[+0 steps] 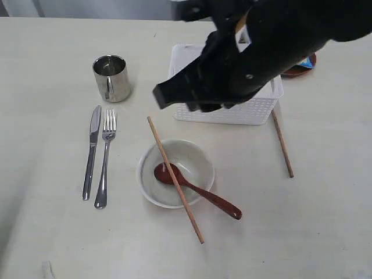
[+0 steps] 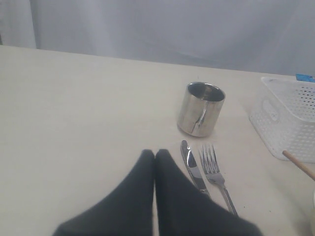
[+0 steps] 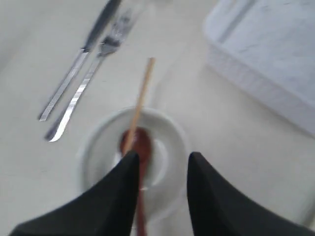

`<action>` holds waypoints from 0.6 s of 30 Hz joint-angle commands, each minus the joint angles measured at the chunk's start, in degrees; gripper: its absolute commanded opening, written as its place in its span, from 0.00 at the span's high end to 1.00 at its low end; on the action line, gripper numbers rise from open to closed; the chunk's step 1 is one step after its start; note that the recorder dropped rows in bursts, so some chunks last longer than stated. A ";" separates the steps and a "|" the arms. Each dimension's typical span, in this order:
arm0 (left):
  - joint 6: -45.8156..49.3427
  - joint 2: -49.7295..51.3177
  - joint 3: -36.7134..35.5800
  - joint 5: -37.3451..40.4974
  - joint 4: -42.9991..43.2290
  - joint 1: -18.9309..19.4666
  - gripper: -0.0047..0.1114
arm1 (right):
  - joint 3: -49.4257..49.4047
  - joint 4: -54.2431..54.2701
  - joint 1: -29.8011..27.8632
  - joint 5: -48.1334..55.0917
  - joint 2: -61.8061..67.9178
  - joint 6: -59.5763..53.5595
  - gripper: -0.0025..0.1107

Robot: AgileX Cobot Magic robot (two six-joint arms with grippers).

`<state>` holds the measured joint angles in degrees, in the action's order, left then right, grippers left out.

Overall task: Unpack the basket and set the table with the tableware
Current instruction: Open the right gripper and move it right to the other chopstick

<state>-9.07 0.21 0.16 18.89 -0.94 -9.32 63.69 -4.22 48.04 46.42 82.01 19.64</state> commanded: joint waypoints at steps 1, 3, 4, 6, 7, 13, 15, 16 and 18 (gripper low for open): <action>0.03 -0.21 -0.16 -0.65 -0.18 0.06 0.96 | 0.48 -19.75 -3.80 12.12 -2.35 11.22 0.69; 0.03 -0.21 -0.16 -0.65 -0.18 0.06 0.96 | -0.11 -19.87 -9.01 15.32 -2.35 9.52 0.69; 0.03 -0.21 -0.16 -0.65 -0.18 0.06 0.96 | -0.79 -19.72 -10.99 15.33 -2.35 8.61 0.69; 0.03 -0.21 -0.16 -0.65 -0.18 0.06 0.96 | -3.91 -18.10 -16.37 14.95 -2.35 5.63 0.69; 0.03 -0.21 -0.16 -0.65 -0.18 0.06 0.96 | -7.37 -14.74 -20.05 13.20 -2.35 2.70 0.69; 0.03 -0.21 -0.16 -0.65 -0.18 0.06 0.96 | -24.78 -6.14 -24.75 -9.90 -0.60 -4.74 0.69; 0.03 -0.21 -0.16 -0.65 -0.18 0.06 0.96 | -23.88 -6.14 -24.75 -9.87 2.43 -4.74 0.69; 0.03 -0.21 -0.16 -0.65 -0.18 0.06 0.96 | -22.59 -6.30 -25.01 -9.72 4.01 -4.74 0.69; 0.03 -0.21 -0.16 -0.65 -0.18 0.06 0.96 | -19.36 -6.30 -26.49 -9.16 7.51 -5.38 0.69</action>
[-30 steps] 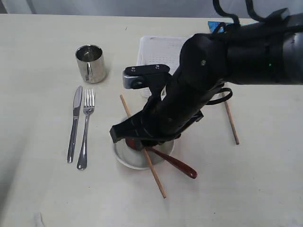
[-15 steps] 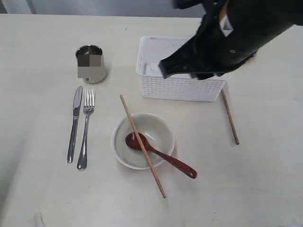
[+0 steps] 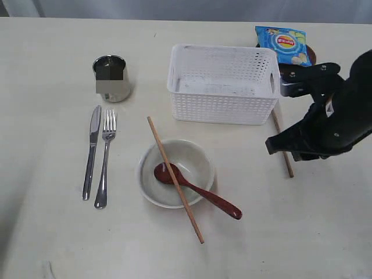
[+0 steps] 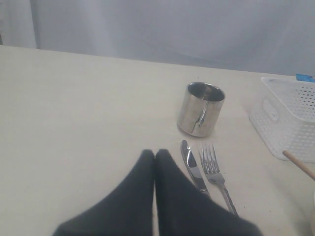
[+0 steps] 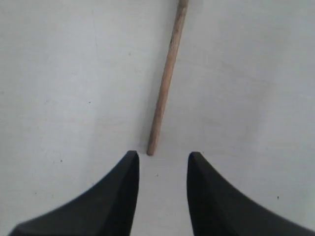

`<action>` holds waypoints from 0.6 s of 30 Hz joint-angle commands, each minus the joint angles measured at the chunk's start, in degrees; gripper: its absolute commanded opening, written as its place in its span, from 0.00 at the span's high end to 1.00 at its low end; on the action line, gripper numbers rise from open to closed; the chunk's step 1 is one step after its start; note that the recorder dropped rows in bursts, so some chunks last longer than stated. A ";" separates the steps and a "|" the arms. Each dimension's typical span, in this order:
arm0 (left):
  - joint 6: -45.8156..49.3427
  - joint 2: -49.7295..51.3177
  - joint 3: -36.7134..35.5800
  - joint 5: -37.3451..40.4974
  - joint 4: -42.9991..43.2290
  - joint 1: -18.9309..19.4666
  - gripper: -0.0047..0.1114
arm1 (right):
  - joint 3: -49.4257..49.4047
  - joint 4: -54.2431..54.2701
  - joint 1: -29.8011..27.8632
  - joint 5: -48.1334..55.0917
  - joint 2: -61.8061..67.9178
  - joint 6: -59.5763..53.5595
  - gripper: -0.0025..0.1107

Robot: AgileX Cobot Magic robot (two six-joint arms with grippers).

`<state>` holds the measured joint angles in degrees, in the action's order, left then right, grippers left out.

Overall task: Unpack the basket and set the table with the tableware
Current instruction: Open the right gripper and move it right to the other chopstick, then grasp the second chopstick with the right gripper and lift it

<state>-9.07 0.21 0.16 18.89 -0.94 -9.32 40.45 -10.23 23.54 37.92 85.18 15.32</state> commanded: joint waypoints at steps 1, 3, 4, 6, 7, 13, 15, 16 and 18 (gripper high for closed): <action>0.03 -0.21 -0.16 -0.65 -0.18 0.06 0.96 | 5.65 -0.29 -2.85 -0.10 6.86 -1.90 0.69; 0.03 -0.21 -0.16 -0.65 -0.18 0.06 0.96 | 7.74 0.29 -4.10 0.17 11.22 -2.03 0.69; 0.03 -0.21 -0.16 -0.65 -0.18 0.06 0.96 | 8.13 0.57 -4.10 0.17 12.62 -2.38 0.69; 0.03 -0.21 -0.16 -0.65 -0.18 0.06 0.96 | 8.21 3.62 -4.10 -0.17 15.85 -4.77 0.69; 0.03 -0.21 -0.16 -0.65 -0.18 0.06 0.96 | 8.21 5.21 -4.10 -0.63 17.37 -5.93 0.69; 0.03 -0.21 -0.16 -0.65 -0.18 0.06 0.96 | 8.21 5.64 -4.10 -3.11 19.39 -6.07 0.69; 0.03 -0.21 -0.16 -0.65 -0.18 0.06 0.96 | 8.21 5.64 -4.10 -3.11 19.83 -6.07 0.69; 0.03 -0.21 -0.16 -0.65 -0.18 0.06 0.96 | 8.21 5.64 -4.10 -3.11 20.15 -6.07 0.69; 0.03 -0.21 -0.16 -0.65 -0.18 0.06 0.96 | 8.21 5.64 -4.10 -3.11 20.97 -6.07 0.76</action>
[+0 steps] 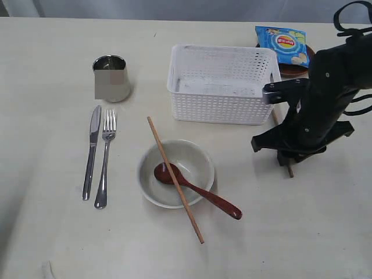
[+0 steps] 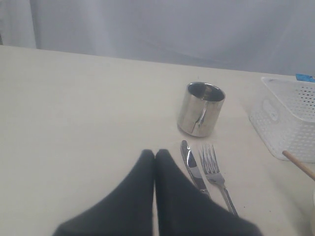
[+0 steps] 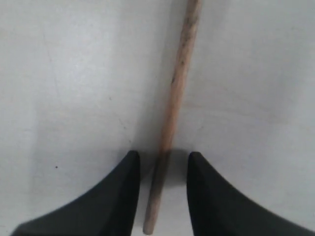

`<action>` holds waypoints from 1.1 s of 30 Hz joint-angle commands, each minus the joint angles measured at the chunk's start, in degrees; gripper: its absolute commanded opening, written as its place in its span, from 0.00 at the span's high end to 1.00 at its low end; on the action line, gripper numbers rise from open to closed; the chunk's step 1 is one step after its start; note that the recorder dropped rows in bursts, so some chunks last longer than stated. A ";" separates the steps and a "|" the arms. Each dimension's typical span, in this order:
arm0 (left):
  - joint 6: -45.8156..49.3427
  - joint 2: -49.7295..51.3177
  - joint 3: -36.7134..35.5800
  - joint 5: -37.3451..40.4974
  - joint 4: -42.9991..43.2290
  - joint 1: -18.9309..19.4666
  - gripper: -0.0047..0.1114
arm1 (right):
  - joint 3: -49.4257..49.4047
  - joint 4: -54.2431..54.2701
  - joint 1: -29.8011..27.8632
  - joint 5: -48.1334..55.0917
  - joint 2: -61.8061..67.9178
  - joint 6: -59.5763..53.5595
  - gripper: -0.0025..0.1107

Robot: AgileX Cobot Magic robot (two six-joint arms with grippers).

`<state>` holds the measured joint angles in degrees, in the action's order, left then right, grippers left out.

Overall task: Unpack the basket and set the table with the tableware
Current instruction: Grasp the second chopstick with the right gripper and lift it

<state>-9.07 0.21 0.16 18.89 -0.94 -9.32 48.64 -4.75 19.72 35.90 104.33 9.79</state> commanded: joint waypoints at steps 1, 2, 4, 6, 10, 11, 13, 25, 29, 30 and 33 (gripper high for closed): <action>0.03 -0.21 -0.16 -0.65 -0.18 0.06 0.96 | 0.02 0.16 -0.27 -0.88 2.11 -0.53 0.81; 0.03 -0.21 -0.16 -0.65 -0.18 0.06 0.96 | 0.02 0.16 -0.27 -0.88 2.41 -0.53 0.89; 0.03 -0.21 -0.16 -0.65 -0.18 0.06 0.96 | 0.02 0.16 -0.27 -0.63 2.54 -0.43 0.98; 0.03 -0.21 -0.16 -0.65 -0.18 0.06 0.96 | 0.02 0.16 -0.27 0.32 2.05 -0.43 0.98; 0.03 -0.21 -0.16 -0.65 -0.18 0.06 0.96 | 0.02 -4.52 -0.27 4.36 -0.96 4.23 0.98; 0.03 -0.21 -0.16 -0.65 -0.18 0.06 0.96 | 0.02 -6.32 -0.27 5.55 -2.31 6.35 0.98; 0.03 -0.21 -0.16 -0.65 -0.18 0.06 0.96 | 0.02 -10.11 -0.27 7.55 -5.37 10.60 0.98; 0.03 -0.21 -0.16 -0.65 -0.18 0.06 0.96 | 0.02 -8.64 -0.16 11.65 -26.14 9.70 0.98; 0.03 -0.21 -0.16 -0.65 -0.18 0.06 0.96 | 0.02 5.87 -0.16 11.53 -31.78 -0.32 0.98; 0.03 -0.21 -0.16 -0.65 -0.18 0.06 0.96 | 0.02 10.66 -0.16 11.67 -33.19 -3.77 0.98; 0.03 -0.21 -0.16 -0.65 -0.18 0.06 0.96 | 0.02 22.04 -0.16 13.40 -35.12 -11.55 0.98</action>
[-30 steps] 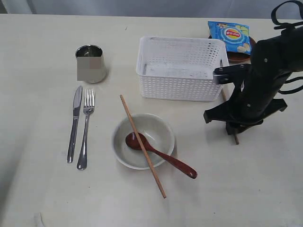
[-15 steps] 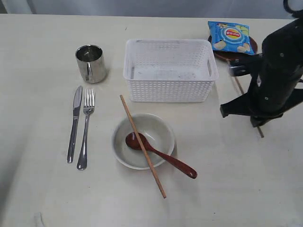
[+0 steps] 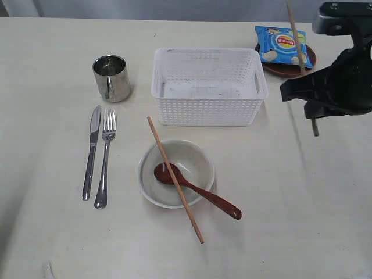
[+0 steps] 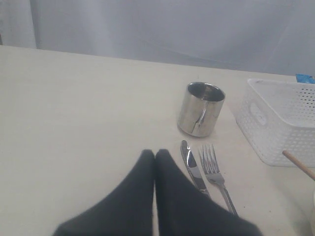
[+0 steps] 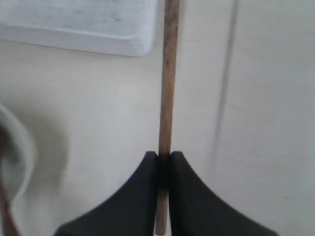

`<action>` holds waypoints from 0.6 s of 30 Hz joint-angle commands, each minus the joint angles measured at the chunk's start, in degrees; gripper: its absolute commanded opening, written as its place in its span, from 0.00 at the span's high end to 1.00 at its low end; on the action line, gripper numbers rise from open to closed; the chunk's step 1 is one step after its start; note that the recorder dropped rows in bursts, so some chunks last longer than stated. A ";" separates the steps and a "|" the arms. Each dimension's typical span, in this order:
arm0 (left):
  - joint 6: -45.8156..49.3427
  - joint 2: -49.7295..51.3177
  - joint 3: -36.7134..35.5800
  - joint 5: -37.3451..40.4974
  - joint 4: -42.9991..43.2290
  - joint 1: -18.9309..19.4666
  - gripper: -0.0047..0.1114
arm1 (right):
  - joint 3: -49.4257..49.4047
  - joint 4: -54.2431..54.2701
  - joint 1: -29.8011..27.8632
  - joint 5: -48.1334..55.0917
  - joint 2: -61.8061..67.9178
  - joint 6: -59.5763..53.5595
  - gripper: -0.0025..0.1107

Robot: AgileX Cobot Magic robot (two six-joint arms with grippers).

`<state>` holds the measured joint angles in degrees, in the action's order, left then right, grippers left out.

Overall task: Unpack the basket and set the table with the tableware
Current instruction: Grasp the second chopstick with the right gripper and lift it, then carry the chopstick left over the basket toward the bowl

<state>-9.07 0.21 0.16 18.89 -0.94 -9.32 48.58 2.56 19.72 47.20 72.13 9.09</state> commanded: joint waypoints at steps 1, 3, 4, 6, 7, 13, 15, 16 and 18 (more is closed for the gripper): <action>0.03 -0.21 -0.16 -0.65 -0.18 0.06 0.96 | 0.08 17.85 -0.16 2.78 -3.18 -13.74 0.98; 0.03 -0.21 -0.16 -0.65 -0.18 0.06 0.96 | 0.08 24.23 -0.16 4.24 -3.18 -17.84 0.98; 0.03 -0.21 -0.16 -0.65 -0.18 0.06 0.96 | 0.08 25.92 -0.06 4.50 -3.18 -19.03 0.98; 0.03 -0.21 -0.16 -0.65 -0.18 0.06 0.96 | 0.08 27.07 1.60 3.98 -3.18 -19.44 0.98; 0.03 -0.21 -0.16 -0.65 -0.18 0.06 0.96 | 0.08 27.07 2.83 3.87 -3.04 -19.44 0.98; 0.03 -0.21 -0.16 -0.65 -0.18 0.06 0.96 | 0.08 27.07 11.87 2.21 2.26 -19.18 0.98; 0.03 -0.21 -0.16 -0.65 -0.18 0.06 0.96 | 0.41 26.71 14.19 0.94 4.98 -19.35 0.98; 0.03 -0.21 -0.16 -0.65 -0.18 0.06 0.96 | 1.06 26.31 14.92 0.94 6.17 -19.78 0.98; 0.03 -0.21 -0.16 -0.65 -0.18 0.06 0.96 | 3.42 25.32 15.27 0.94 9.17 -21.15 0.98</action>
<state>-9.07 0.21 0.16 18.89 -0.94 -9.32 49.48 29.04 34.11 49.35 78.03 -10.30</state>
